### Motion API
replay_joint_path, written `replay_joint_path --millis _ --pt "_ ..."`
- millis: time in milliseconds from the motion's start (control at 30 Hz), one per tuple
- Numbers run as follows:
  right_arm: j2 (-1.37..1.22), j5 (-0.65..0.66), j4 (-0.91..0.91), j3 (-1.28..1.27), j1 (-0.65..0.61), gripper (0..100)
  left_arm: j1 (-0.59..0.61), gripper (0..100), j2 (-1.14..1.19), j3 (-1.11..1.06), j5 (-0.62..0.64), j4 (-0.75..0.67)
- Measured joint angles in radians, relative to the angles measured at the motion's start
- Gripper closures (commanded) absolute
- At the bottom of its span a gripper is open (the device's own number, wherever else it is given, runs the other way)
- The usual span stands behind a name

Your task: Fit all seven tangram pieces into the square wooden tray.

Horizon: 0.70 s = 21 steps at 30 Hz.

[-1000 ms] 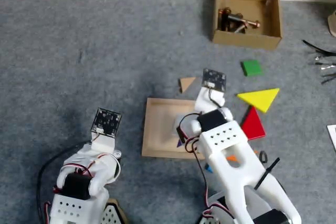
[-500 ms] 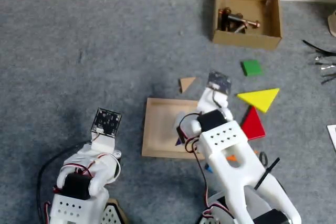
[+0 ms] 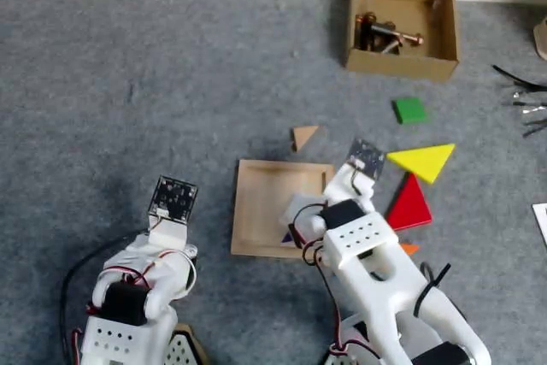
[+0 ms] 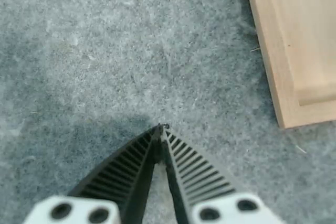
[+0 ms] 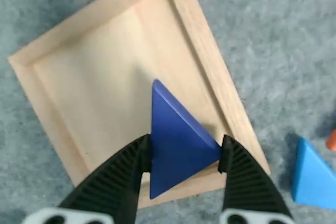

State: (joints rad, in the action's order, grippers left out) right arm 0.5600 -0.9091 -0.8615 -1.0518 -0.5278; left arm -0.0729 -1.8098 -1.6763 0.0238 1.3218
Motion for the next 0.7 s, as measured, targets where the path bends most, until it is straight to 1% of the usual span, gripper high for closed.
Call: replay_joint_path --millis 700 --pt "0.000 0.000 0.011 -0.031 -0.003 84.5 0.000 99 0.000 0.000 0.000 0.000"
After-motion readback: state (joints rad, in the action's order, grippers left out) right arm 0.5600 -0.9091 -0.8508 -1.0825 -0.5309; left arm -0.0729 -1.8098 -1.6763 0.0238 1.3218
